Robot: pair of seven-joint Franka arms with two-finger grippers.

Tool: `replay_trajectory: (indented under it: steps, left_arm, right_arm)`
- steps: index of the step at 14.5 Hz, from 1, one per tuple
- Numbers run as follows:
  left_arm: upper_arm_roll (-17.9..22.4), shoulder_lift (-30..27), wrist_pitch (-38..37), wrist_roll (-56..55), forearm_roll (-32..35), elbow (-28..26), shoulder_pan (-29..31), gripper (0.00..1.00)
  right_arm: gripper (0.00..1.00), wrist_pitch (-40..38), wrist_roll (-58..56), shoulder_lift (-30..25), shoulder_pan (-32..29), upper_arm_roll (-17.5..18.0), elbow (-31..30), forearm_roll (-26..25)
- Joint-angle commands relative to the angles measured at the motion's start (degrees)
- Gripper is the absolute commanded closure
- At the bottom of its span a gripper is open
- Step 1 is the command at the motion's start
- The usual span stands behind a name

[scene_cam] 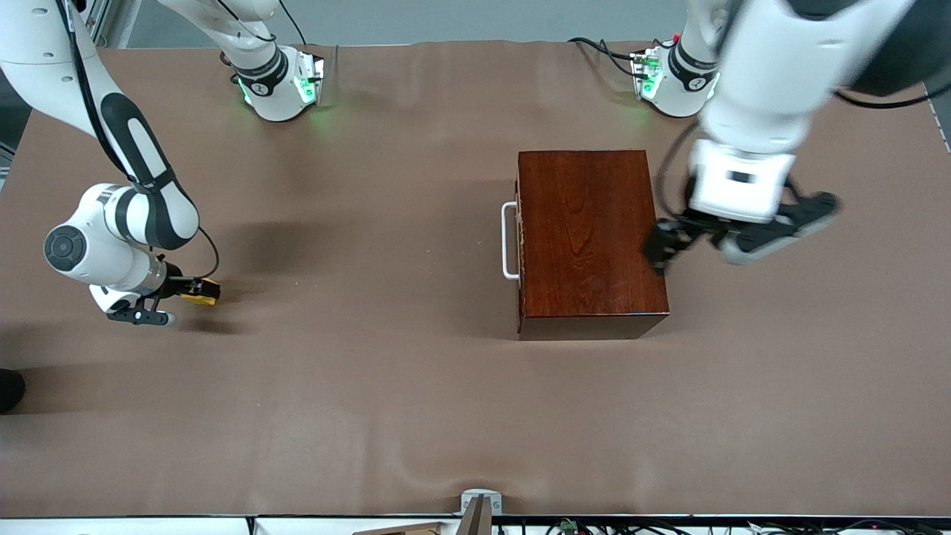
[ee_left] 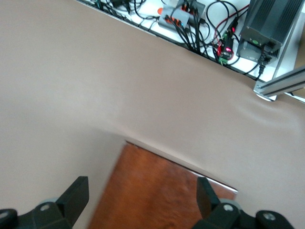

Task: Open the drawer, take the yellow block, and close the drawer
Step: 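Lower the cube onto the table with the right gripper and open it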

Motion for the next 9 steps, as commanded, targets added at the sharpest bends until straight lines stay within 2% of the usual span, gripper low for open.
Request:
replay_trajectory:
  steps: [1,5,9]
  left_arm:
    - [-2.7,-2.5,-0.6,9.0,-3.0,-1.6,6.0,0.00]
    - [-3.8,-5.1,-7.8,19.8,-3.1,-2.0,11.2,0.00]
    - [-10.7,-7.8,-12.8,28.0,-3.2,-4.1,20.1,0.00]
  right_arm:
    - [0.00,-3.8,0.5,-1.7,-1.4,1.3,1.1,-1.0]
    - [0.00,-14.6,0.1,-3.7,-1.4,1.4,7.3,-1.0]
    - [0.00,-17.2,-0.4,-9.0,-1.2,1.5,8.7,-1.0]
